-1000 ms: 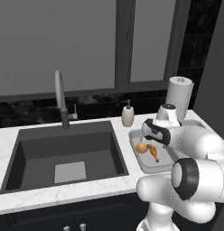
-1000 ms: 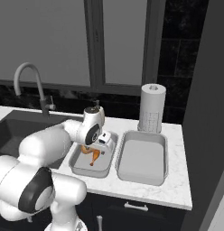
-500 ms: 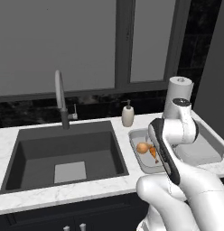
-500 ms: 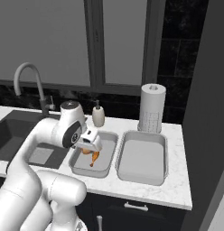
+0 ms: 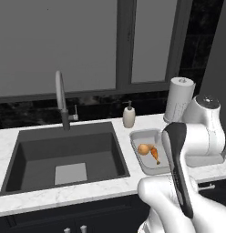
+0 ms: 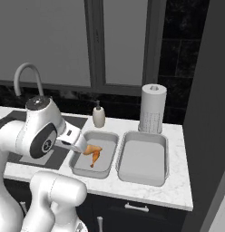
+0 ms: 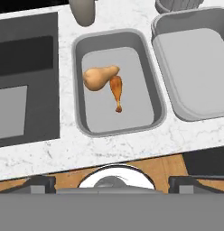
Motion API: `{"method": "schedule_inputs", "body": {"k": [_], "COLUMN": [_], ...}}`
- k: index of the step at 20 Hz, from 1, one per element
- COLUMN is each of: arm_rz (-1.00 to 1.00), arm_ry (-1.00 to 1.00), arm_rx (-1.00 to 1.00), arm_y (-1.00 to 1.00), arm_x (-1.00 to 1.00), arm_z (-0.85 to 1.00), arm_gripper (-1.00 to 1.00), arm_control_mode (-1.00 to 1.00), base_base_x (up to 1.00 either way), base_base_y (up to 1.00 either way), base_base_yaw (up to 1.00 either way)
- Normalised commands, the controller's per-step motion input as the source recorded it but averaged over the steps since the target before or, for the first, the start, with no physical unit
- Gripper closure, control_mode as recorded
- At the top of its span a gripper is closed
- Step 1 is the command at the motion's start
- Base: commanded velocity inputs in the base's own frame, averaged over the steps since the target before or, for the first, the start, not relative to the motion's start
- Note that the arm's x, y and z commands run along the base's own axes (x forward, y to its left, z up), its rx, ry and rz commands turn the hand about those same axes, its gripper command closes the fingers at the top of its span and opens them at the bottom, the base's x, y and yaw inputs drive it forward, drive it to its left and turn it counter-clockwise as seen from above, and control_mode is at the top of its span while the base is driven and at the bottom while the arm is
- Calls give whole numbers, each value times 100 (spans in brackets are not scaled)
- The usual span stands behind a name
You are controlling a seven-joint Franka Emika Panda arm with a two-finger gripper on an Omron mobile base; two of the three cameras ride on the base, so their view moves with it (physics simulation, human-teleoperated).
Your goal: Place one squash and one chicken drumstick in each tupperware on the nearby counter, to pack two identical lunches.
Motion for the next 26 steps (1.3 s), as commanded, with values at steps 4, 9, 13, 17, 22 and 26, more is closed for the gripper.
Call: {"method": "schedule_inputs", "body": {"k": [4,9,13,17,22,26], "arm_rz": [0,0,1,1,0,0], "arm_ry": [0,-18,-37,-4,0,0], "arm_rx": [0,-3,-8,-1,0,0], "arm_y": [11,15,13,-1,0,0], "arm_x": [-69,-57,-49,-41,0,0], "arm_z": [81,69,63,19,0,0], "arm_gripper": [-100,-100,-100,-100,-100,-100], "arm_control_mode": [-100,-100,-100,100,100,100], "base_base_x": [0,0,0,-50,-100,-99], "base_base_y": [0,0,0,-2,-43,-88], "base_base_yaw": [0,0,0,1,2,0]}}
